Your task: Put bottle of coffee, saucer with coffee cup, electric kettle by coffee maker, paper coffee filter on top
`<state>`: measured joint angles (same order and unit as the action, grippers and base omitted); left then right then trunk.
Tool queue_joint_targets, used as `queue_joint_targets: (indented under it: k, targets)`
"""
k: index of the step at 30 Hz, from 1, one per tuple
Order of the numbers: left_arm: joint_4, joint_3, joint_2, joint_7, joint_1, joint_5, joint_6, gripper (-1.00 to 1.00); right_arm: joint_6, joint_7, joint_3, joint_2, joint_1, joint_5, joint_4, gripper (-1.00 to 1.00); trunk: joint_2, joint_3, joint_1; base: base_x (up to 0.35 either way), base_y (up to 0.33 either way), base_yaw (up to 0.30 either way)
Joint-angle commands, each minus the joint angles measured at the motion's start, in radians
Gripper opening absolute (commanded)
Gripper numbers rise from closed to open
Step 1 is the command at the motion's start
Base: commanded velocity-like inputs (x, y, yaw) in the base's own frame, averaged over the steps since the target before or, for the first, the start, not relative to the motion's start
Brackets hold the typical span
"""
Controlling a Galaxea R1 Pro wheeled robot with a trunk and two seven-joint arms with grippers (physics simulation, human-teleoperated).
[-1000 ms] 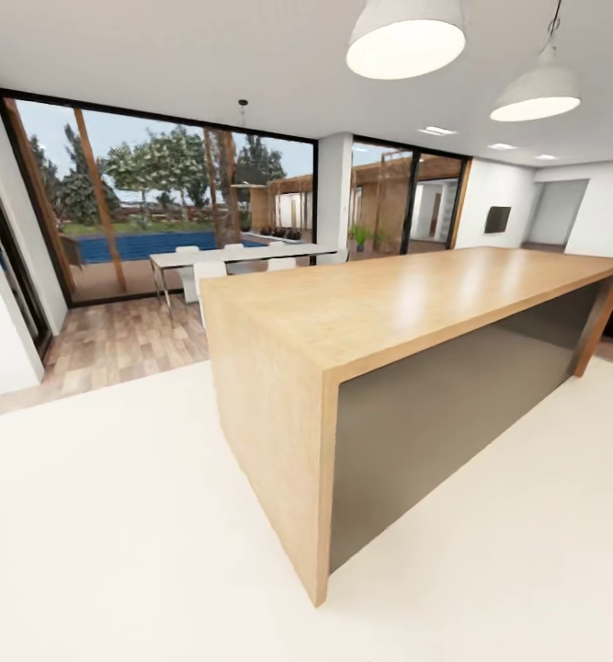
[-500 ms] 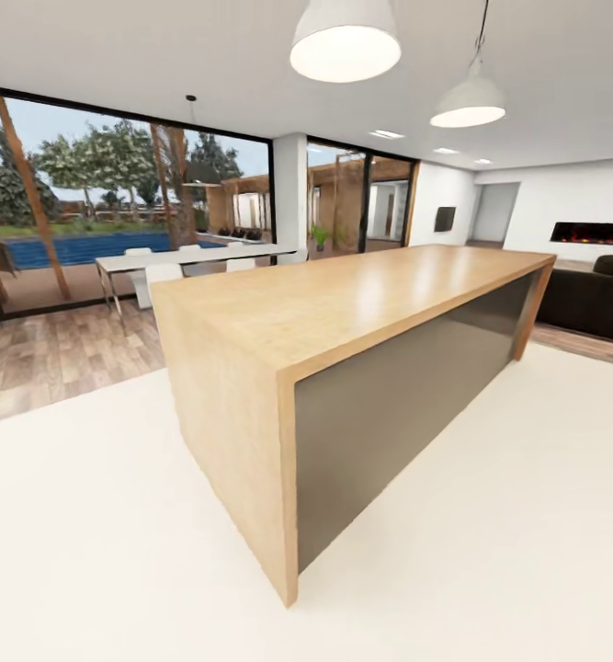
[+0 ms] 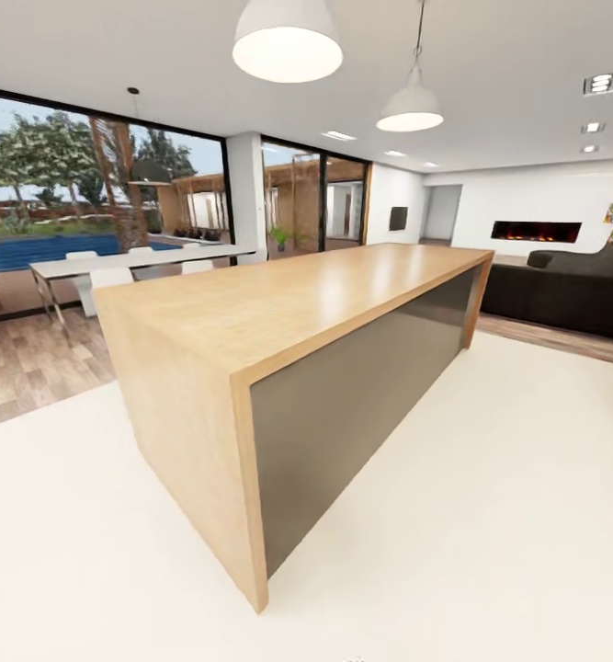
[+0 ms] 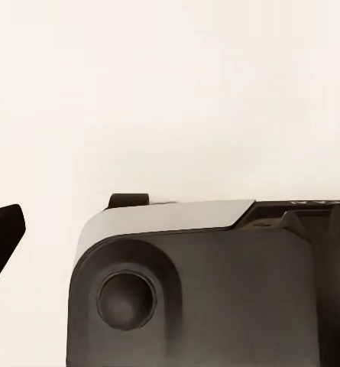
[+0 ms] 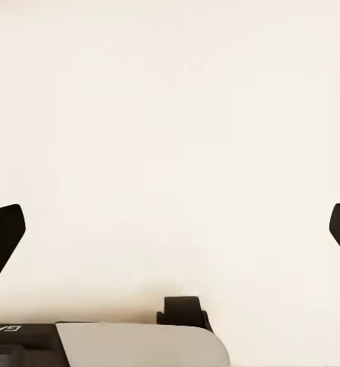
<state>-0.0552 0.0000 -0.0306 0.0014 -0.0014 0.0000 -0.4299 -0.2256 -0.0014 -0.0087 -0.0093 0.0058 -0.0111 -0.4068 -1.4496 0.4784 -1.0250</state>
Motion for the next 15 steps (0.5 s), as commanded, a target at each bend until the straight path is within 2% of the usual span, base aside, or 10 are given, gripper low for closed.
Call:
queue_joint_targets:
  k: [1,15]
  targets:
    - [0.0,0.0,0.0,0.0,0.0,0.0,-0.003,1.0,-0.001,0.0,-0.001,0.0,0.0,-0.001,-0.001,1.0,0.0,0.001,0.0,0.0,0.0,-0.291]
    - [0.0,0.0,0.0,0.0,0.0,0.0,-0.003,1.0,-0.001,0.0,0.0,0.0,0.0,-0.001,-0.001,1.0,0.0,0.001,0.0,0.0,0.0,-0.291]
